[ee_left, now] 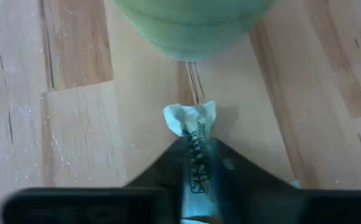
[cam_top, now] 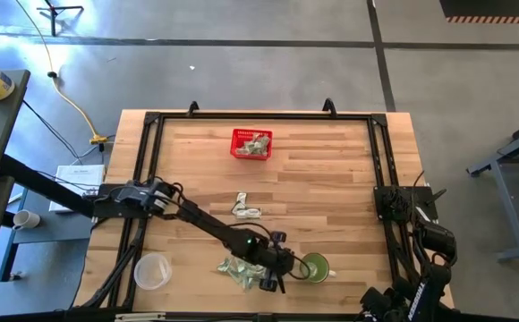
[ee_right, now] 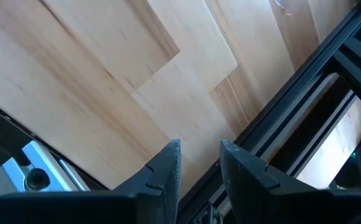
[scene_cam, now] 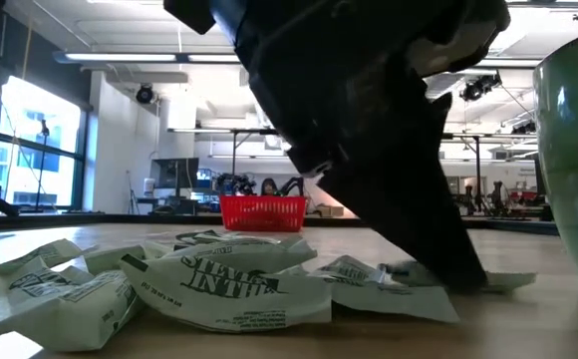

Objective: Pick and place items into bin
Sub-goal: Put the light green stevia packet into the red bin

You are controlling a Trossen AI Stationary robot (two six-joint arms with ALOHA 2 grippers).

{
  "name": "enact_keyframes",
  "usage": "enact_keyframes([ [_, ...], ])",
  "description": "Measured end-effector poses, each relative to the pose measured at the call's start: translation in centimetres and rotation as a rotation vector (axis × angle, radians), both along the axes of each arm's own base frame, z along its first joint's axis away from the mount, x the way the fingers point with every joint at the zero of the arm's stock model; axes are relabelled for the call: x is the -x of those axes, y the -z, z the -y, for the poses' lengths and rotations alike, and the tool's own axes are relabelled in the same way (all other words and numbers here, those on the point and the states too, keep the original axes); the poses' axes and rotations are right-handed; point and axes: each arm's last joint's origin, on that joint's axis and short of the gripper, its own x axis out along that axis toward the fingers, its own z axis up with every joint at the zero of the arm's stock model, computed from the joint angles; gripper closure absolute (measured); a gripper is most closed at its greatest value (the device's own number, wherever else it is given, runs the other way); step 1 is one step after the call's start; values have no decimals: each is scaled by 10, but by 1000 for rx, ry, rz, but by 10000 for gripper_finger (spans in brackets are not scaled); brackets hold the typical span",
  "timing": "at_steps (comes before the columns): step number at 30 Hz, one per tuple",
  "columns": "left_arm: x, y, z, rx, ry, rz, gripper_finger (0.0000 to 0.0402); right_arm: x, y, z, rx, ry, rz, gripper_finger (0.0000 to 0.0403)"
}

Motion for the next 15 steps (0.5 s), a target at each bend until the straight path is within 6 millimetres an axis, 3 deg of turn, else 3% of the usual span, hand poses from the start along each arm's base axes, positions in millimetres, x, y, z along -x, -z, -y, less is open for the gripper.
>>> enact_keyframes([
  [3,1,-6,-2,8,24,-8,372,0,0,0,0,0,0,299],
  [4,2,-9,-4,9,21,-11,379,0,0,0,0,0,0,299],
  [10,17,-53,-26,-106,7,-52,343,0,0,0,2,1,-1,300],
  [15,38,-92,-74,-361,19,-158,369,1,0,1,11,16,-6,300],
])
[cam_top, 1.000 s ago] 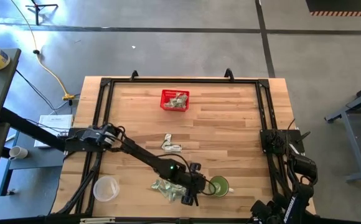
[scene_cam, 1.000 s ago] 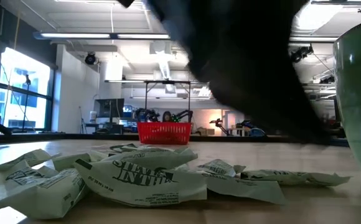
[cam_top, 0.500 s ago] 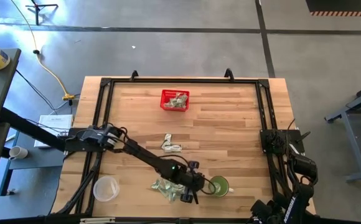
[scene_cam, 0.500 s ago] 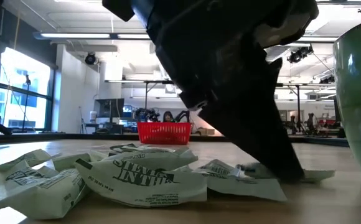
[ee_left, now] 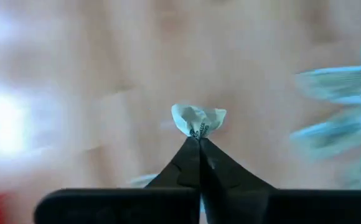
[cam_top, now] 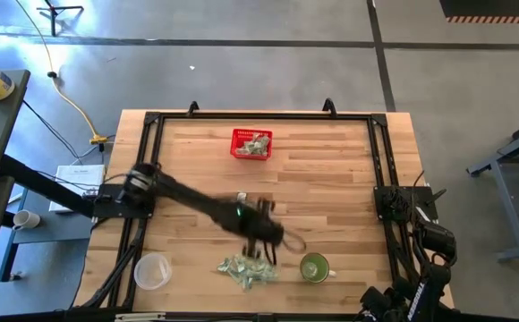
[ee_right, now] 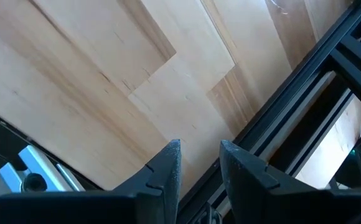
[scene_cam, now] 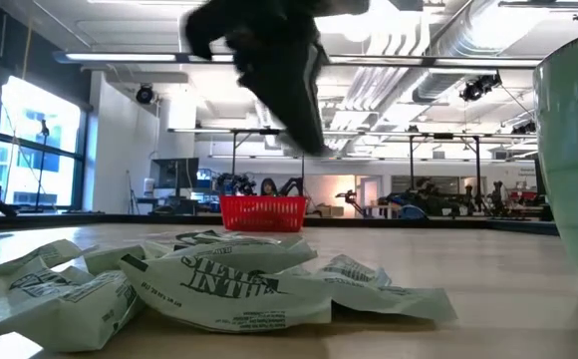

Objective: Pick and place items into bin
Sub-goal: Put the light green stevia packet into the red bin

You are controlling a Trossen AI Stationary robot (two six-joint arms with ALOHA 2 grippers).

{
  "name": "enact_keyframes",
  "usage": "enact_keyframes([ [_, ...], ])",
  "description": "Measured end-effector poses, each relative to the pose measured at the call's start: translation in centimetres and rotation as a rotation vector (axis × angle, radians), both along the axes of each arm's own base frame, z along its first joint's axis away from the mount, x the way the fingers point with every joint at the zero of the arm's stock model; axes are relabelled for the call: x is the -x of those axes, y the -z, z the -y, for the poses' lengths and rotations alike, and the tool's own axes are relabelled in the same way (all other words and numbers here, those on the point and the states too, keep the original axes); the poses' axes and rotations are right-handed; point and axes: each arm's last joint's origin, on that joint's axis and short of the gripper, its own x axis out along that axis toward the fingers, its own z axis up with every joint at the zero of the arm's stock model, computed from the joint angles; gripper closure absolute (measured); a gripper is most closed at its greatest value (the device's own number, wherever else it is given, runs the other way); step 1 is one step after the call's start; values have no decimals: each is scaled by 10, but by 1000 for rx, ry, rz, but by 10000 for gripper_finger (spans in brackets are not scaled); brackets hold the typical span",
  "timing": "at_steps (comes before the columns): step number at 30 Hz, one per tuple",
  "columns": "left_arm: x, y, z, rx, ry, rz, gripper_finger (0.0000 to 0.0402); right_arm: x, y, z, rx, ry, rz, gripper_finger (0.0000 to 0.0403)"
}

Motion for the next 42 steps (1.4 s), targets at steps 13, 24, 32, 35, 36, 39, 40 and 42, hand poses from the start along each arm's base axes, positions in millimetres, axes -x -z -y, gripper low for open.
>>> enact_keyframes([
  [13,36,-57,-235,123,-537,28,333,-7,0,3,4,42,-5,300],
  [24,59,-47,-298,241,-663,3,331,-28,1,9,-8,79,7,300],
  [32,40,-49,-162,466,-283,-193,286,-34,4,5,-63,14,73,300],
  [35,45,-26,-93,365,-139,-291,246,-32,5,1,-91,-11,94,300],
  [36,51,-16,-73,343,-103,-334,230,-31,5,0,-98,-19,98,300],
  [39,74,11,-24,340,-48,-456,187,-25,5,-3,-102,-41,97,300],
  [40,83,20,-11,347,-38,-490,175,-23,5,-4,-101,-50,99,300],
  [42,96,33,13,349,-49,-514,156,-19,5,-5,-95,-71,109,300],
])
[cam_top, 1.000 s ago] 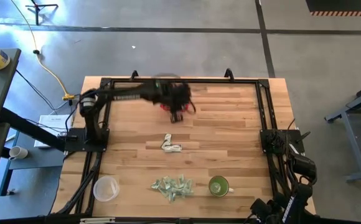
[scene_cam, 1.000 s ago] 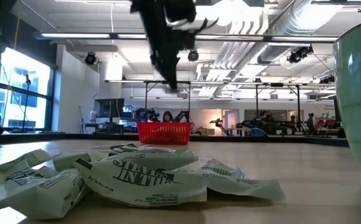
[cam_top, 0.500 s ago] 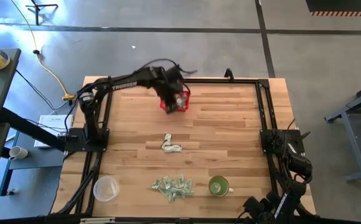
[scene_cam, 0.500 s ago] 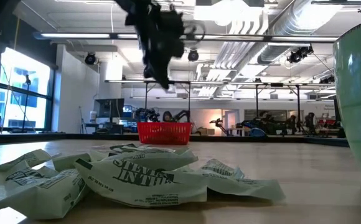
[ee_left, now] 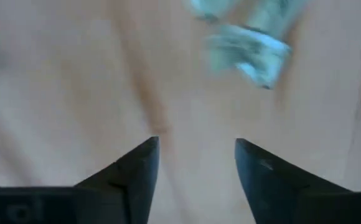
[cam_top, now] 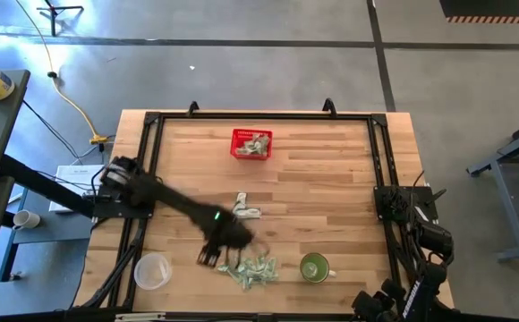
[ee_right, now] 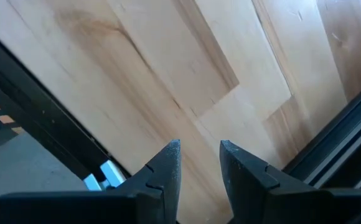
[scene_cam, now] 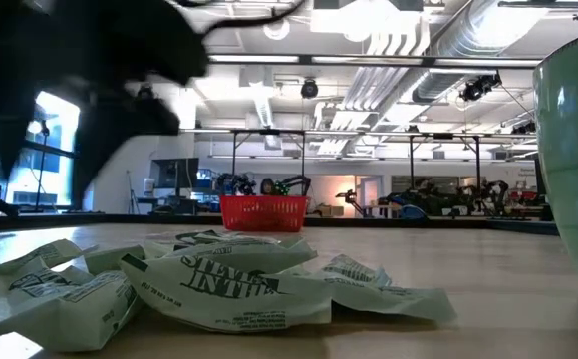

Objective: Pick and place items into bin
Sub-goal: Put the light green stevia packet into the red bin

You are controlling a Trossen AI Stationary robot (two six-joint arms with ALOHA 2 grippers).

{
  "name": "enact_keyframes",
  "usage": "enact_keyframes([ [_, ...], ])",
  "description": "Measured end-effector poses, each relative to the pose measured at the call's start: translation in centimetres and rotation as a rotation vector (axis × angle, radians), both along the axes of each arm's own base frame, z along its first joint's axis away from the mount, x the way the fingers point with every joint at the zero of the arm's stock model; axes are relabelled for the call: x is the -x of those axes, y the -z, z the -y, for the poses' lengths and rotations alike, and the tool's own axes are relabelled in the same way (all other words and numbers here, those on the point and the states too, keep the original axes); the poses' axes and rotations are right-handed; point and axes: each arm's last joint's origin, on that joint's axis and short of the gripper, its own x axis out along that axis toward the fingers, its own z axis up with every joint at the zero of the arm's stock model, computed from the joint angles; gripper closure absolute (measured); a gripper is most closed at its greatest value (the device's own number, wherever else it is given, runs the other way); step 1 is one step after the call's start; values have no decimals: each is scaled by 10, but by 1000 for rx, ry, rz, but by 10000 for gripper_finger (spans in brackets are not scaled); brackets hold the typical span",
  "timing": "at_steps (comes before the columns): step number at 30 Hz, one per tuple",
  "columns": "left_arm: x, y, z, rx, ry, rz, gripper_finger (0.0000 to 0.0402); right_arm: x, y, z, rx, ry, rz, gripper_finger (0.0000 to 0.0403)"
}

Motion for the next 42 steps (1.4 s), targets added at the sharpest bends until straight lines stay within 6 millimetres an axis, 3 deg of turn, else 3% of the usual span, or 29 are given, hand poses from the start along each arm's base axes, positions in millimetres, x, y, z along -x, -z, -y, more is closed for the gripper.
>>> enact_keyframes([
  [5,6,17,32,106,-217,53,138,6,0,-2,1,-25,3,300],
  [10,2,20,36,83,-615,88,147,6,0,-2,0,-25,0,300],
  [13,5,21,40,61,-753,81,159,6,0,-2,0,-25,0,300],
  [22,-1,41,53,61,-943,91,199,6,0,-2,7,-27,1,300],
  [27,-5,47,46,28,-931,80,287,7,-1,-1,17,-28,-6,300],
  [30,-5,39,33,-3,-865,86,369,7,-1,-1,14,-23,-15,300],
  [31,-5,36,25,-29,-849,93,380,7,-1,-1,13,-21,-19,300],
  [35,-10,-2,-13,-1,-825,178,367,8,-1,-1,12,-4,-34,300],
  [39,-12,-41,-69,-116,-781,303,381,8,-1,0,16,6,-41,300],
  [42,-13,-63,-130,-200,-792,409,381,6,-2,1,21,16,-45,300],
])
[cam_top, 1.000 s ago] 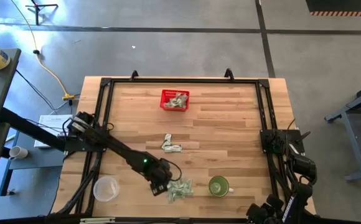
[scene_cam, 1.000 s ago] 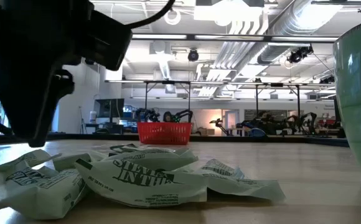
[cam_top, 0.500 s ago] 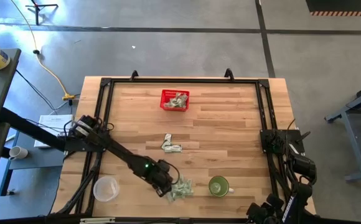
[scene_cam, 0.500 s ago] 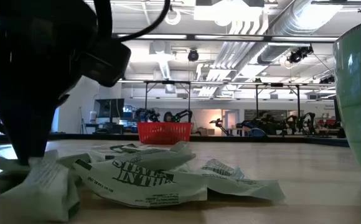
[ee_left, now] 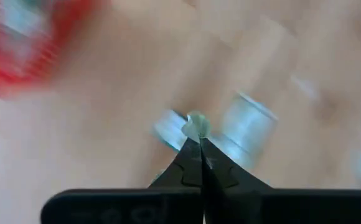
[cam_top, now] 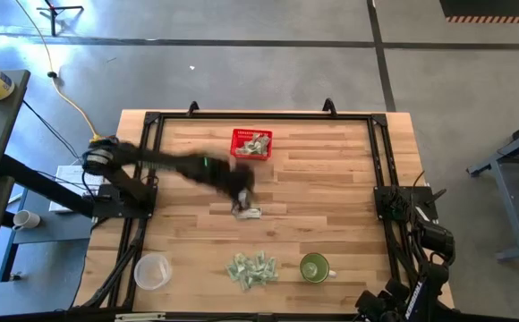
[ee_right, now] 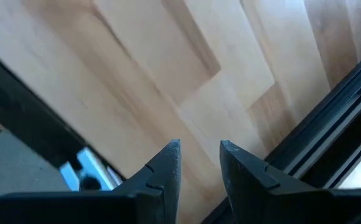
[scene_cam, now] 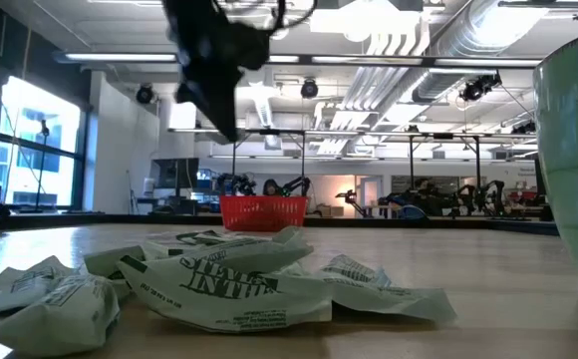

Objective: Pick and place items into bin
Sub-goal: Put the light green stevia packet into the red bin

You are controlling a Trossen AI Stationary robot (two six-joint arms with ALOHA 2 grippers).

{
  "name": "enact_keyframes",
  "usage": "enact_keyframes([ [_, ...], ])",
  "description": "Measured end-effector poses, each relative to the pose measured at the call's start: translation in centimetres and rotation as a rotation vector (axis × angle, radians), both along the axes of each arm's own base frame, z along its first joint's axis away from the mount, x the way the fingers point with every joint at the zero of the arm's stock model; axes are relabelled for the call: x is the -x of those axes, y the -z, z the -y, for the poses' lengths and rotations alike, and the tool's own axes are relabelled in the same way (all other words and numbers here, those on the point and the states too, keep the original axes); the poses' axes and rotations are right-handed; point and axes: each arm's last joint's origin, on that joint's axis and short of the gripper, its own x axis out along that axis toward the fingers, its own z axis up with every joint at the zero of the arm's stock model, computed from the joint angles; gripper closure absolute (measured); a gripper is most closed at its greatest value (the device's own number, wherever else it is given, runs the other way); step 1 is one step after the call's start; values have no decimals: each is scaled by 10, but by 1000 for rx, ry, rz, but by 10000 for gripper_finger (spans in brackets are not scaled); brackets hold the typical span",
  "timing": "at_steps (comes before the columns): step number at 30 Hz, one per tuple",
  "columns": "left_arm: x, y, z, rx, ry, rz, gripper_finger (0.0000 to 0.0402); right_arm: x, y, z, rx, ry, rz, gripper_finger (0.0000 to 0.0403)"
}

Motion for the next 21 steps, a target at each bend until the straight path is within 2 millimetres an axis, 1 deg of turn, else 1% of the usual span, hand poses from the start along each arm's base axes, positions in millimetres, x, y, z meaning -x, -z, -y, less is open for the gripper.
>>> enact_keyframes([
  [2,-1,-2,-43,-15,-28,24,376,-2,0,1,5,6,1,300],
  [5,-1,2,-98,-10,-40,80,375,-5,0,2,5,16,4,300],
  [8,0,8,-139,-24,-74,130,379,-8,0,3,0,40,-7,300],
  [10,3,13,-158,-36,-112,143,379,-11,0,4,-7,62,-18,300],
  [12,4,16,-167,5,-104,166,368,-13,0,4,-18,82,-22,300],
  [14,3,20,-167,31,-57,159,345,-16,1,5,-23,90,-19,300],
  [17,-1,23,-162,-24,18,129,293,-20,1,6,-25,84,-6,300],
  [20,-7,19,-156,-131,-19,127,235,-22,1,7,-21,73,4,300],
  [21,-6,17,-154,-154,-36,114,217,-23,1,7,-21,71,5,300],
])
